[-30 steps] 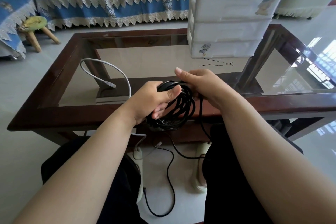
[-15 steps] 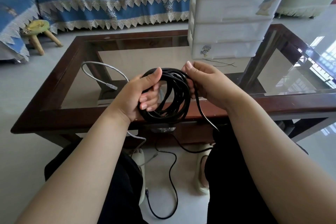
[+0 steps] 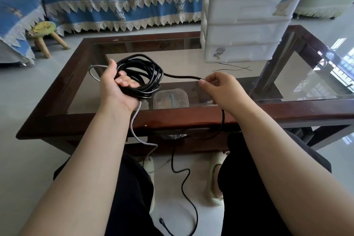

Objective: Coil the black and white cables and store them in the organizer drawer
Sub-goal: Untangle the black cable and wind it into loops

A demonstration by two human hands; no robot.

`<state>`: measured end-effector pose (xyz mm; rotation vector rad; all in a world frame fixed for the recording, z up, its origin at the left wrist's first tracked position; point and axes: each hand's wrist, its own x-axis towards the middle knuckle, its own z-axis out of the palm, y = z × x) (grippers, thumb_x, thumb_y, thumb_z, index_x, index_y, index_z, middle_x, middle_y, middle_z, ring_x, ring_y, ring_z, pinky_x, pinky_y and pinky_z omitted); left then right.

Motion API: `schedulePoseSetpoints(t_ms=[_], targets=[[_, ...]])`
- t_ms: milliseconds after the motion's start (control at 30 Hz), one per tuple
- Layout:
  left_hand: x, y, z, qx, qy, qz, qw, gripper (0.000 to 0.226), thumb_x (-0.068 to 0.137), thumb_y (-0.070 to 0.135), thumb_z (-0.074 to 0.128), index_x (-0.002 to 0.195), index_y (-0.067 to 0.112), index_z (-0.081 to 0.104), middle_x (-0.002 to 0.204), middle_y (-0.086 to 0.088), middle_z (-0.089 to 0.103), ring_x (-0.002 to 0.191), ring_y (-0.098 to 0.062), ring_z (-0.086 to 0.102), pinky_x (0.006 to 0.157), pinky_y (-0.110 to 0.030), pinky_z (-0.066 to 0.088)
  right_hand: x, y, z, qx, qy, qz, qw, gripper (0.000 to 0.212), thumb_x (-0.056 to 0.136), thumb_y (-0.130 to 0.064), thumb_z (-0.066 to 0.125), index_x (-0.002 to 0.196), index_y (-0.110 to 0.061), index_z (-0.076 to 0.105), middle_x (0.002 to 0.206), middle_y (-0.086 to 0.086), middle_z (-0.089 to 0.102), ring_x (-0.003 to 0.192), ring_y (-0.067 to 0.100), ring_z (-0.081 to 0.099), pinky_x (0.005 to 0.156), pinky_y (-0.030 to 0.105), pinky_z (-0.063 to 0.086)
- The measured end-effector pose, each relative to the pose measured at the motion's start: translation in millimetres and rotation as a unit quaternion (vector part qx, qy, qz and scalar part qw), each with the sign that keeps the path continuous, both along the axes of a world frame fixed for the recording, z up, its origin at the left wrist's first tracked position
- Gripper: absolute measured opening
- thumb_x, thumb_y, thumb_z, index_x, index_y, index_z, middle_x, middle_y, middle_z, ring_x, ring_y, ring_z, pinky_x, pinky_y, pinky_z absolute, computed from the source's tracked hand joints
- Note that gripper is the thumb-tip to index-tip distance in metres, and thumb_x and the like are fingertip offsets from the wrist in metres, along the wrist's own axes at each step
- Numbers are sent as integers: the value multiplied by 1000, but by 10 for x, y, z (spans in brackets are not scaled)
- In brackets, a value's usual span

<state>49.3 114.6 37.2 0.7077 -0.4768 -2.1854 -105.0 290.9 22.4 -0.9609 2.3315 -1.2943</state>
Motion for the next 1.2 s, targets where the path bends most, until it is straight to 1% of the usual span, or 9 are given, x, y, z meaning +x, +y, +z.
schedulePoseSetpoints(t_ms=[100,200,567,767,867,967,1067,1133,1200], targets=[[-15,15,-7,20,-17,26,999,46,96,44,54,60,17,43,36,11,34,31,-5,33,38,-15,30,40,16,30,-13,16,-31,999,11,90,-31,58,91,-20,61,76,-4,61,64,13,54,57,28,45],[-27,41,-13,13,-37,33,999,44,95,45,54,62,17,44,37,11,34,31,-5,33,36,-15,30,147,24,37,47,146,-31,988,10,89,-26,55,88,-20,63,77,-5,62,74,17,56,62,29,45],[-74,117,0,-101,-188,100,972,43,89,50,61,67,16,45,43,8,32,36,-8,30,41,-21,34,543,-4,46,106,317,125,934,15,91,-25,49,89,-12,57,75,5,63,72,30,57,57,34,45],[-156,325,-48,-274,-321,96,901,44,91,49,60,64,16,48,40,9,38,35,-9,39,43,-20,41,655,-65,32,93,337,244,905,18,95,-33,49,100,-20,60,90,-2,66,84,23,60,62,32,40],[-210,479,-104,-320,-311,-10,895,47,91,52,57,65,15,45,41,9,39,35,-8,36,40,-23,34,663,-120,58,71,310,301,899,16,93,-29,52,98,-18,63,87,-1,67,79,21,59,68,36,45],[-278,576,-158,-293,-361,-119,877,59,85,70,46,65,14,48,52,6,49,44,-8,45,52,-23,42,630,-134,100,49,244,324,913,10,92,-23,56,93,-18,65,74,-5,63,66,13,52,66,34,44],[-297,552,-160,-208,-388,-162,883,74,83,80,27,87,15,62,81,-1,68,79,-17,65,79,-36,53,600,-122,138,26,148,309,939,7,89,-21,62,91,-20,55,70,-8,64,61,7,54,64,28,45],[-289,513,-157,-180,-391,-184,884,77,89,76,22,109,13,62,96,-7,71,90,-23,66,75,-38,54,591,-142,153,21,118,291,949,20,86,-24,66,91,-22,46,72,-7,68,64,8,58,64,28,46],[-292,516,-164,-170,-390,-199,883,70,94,68,23,115,13,61,101,-9,70,93,-24,65,80,-40,53,602,-177,148,31,150,275,949,28,84,-31,69,95,-22,45,76,-7,68,68,11,59,64,30,46]])
